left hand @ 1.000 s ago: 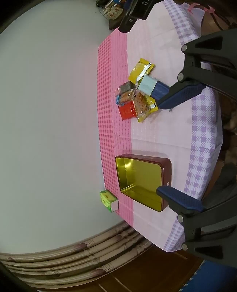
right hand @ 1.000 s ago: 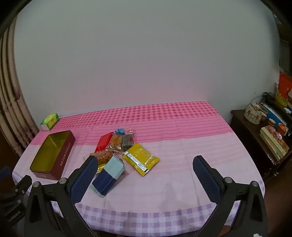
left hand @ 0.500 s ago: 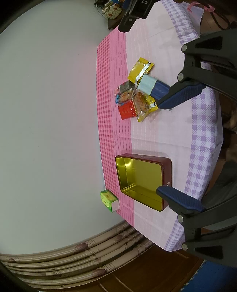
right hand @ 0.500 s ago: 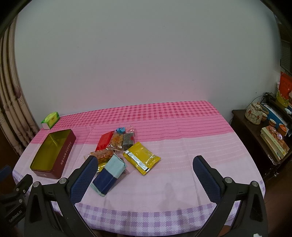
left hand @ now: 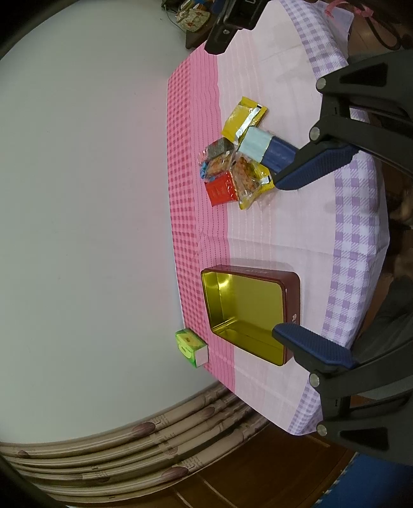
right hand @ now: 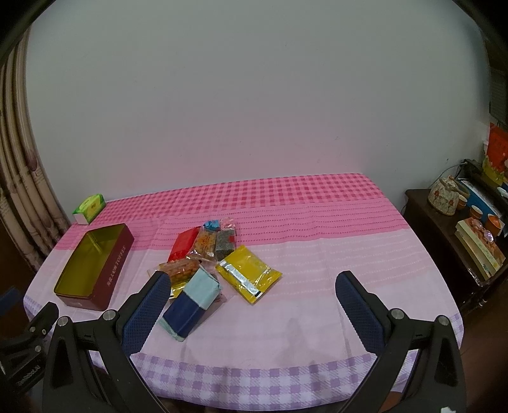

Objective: Organize snacks

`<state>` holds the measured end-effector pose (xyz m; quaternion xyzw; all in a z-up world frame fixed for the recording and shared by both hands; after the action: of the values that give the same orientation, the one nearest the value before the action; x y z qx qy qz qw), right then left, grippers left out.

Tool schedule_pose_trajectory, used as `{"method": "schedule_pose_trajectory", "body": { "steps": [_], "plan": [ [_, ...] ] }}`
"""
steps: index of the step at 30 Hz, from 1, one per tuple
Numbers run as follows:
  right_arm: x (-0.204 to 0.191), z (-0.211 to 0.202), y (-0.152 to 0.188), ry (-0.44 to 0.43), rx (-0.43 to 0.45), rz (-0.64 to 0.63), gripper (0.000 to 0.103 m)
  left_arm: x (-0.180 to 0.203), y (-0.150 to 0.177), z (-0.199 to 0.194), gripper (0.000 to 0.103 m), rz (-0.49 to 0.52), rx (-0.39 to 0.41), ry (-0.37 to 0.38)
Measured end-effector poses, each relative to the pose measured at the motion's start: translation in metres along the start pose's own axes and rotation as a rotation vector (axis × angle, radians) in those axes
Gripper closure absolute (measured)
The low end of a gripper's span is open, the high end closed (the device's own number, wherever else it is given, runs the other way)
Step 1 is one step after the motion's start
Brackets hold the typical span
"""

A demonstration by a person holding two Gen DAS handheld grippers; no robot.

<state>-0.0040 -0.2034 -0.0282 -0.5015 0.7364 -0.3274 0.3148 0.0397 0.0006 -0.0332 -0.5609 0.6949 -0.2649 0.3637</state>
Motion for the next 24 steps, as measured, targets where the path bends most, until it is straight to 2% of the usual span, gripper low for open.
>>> {"method": "schedule_pose_trajectory", "body": {
  "steps": [24],
  "plan": [
    [-0.0027, -0.0009, 0.0019, -0.011, -0.001, -0.004, 0.0, 0.0013, 0.0021, 0.0005, 0.015, 0.004, -0.003, -0.001]
  ]
}}
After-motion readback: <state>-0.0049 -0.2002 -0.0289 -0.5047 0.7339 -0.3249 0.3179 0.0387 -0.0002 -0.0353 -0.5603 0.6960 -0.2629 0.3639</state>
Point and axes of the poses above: each gripper's, at about its wrist camera, not at the fingertips, and z roughly the way its jaws point, x to its right, y to its underside, the point moved 5 cm from there along z, roughly the way its jaws point, and after that the axes turned 1 degree about -y, right-handed, at the moved point
